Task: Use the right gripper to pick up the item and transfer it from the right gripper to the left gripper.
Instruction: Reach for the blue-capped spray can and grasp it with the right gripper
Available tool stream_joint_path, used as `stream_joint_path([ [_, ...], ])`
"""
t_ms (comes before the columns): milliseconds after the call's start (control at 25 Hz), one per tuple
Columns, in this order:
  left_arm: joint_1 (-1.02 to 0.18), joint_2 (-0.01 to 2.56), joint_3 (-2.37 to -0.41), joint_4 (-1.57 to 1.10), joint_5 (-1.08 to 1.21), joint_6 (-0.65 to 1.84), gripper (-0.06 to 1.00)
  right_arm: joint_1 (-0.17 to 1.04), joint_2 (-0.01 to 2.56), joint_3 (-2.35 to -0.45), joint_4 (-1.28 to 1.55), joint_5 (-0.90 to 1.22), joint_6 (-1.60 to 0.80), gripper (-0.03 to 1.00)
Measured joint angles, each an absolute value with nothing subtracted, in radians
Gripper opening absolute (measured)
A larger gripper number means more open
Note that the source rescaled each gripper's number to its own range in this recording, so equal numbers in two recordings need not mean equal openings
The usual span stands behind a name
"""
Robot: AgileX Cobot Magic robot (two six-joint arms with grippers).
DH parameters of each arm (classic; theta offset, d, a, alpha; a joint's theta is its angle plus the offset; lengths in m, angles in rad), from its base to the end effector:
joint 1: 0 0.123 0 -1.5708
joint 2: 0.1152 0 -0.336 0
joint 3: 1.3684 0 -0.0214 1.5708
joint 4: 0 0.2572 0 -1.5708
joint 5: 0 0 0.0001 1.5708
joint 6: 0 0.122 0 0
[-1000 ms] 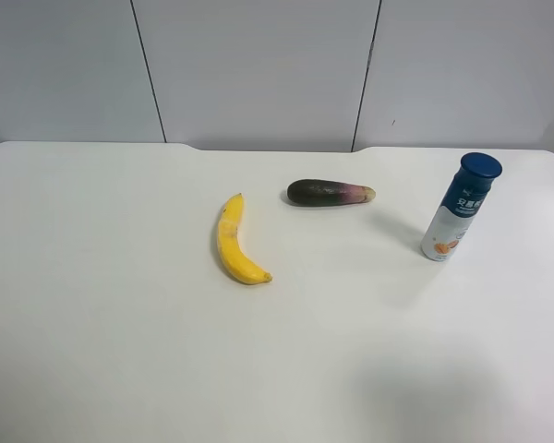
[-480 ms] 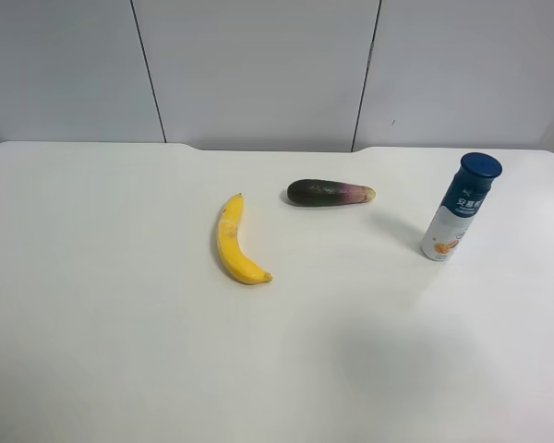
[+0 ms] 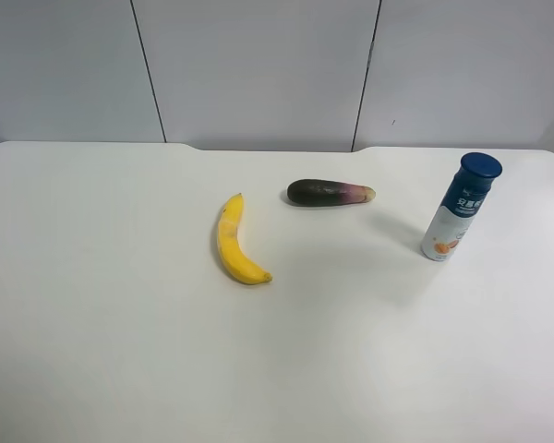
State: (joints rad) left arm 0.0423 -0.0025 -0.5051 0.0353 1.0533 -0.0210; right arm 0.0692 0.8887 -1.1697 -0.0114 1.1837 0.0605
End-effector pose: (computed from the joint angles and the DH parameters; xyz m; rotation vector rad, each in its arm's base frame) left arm -0.0236 0.0027 0.2686 -0.0658 2.0282 0.0556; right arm 0.1351 0.0081 0.4301 -0.0105 2.3867 0.0467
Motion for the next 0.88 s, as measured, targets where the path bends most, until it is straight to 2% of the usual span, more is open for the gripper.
stream_joint_path([
  [440, 0.042, -0.002, -0.505, 0.035, 1.053, -0.021, 1.00, 0.077, 1.270, -1.330, -0.010, 1.211, 0.093, 1.00],
  [880, 0.042, -0.002, -0.505, 0.035, 1.053, -0.021, 1.00, 0.077, 1.560, -1.359, -0.009, 1.214, 0.082, 1.00],
])
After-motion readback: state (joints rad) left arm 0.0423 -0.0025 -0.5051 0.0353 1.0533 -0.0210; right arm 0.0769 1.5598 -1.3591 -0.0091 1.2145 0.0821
